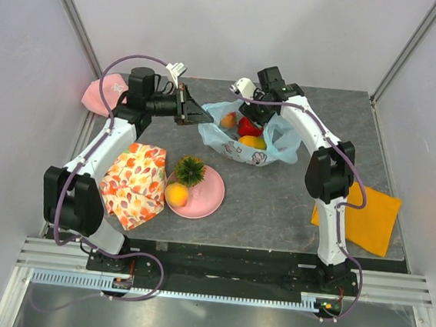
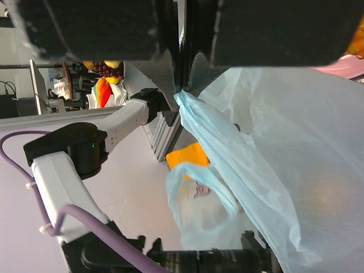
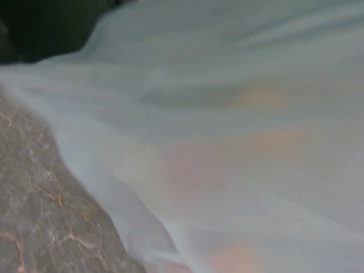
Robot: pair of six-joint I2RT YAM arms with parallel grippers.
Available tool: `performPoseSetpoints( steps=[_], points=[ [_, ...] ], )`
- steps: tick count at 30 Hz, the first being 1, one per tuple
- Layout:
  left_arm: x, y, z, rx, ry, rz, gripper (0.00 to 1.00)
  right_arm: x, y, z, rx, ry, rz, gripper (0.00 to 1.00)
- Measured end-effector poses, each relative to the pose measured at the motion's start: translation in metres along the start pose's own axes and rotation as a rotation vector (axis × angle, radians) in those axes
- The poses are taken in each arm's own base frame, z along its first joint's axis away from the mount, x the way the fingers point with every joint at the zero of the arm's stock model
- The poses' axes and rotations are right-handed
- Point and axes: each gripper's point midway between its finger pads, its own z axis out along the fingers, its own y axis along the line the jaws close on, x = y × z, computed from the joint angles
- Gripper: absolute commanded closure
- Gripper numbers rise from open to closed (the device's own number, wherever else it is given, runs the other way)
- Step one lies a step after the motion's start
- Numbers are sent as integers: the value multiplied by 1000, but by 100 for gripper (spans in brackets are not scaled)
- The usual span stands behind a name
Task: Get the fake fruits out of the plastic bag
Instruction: Adjust the plastic bag at the center of the board.
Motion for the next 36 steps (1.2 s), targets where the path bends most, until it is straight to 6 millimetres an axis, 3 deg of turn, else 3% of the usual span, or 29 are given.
performPoseSetpoints(
  steps=[5,9,17,25,28,31,36],
  points=[
    [3,-3,1,14,15,0,98,20,-14,21,22,52,51,20],
    [7,-2,6,21,32,-6,98,25,-20,32,27,58,96,17],
    [22,0,22,36,89,-29,98,4,-22,27,2,-30,224,2],
    [33,-5,28,54,122,-34,99,-7,-21,37,-15,-75,319,2],
    [34,-6,28,60,127,-33,98,-2,-18,46,-21,-58,333,9],
    [36,-6,29,62,132,-34,98,5,-19,54,-10,-38,345,33],
    [38,-6,31,65,140,-37,98,10,-21,55,6,-25,341,52]
  ],
)
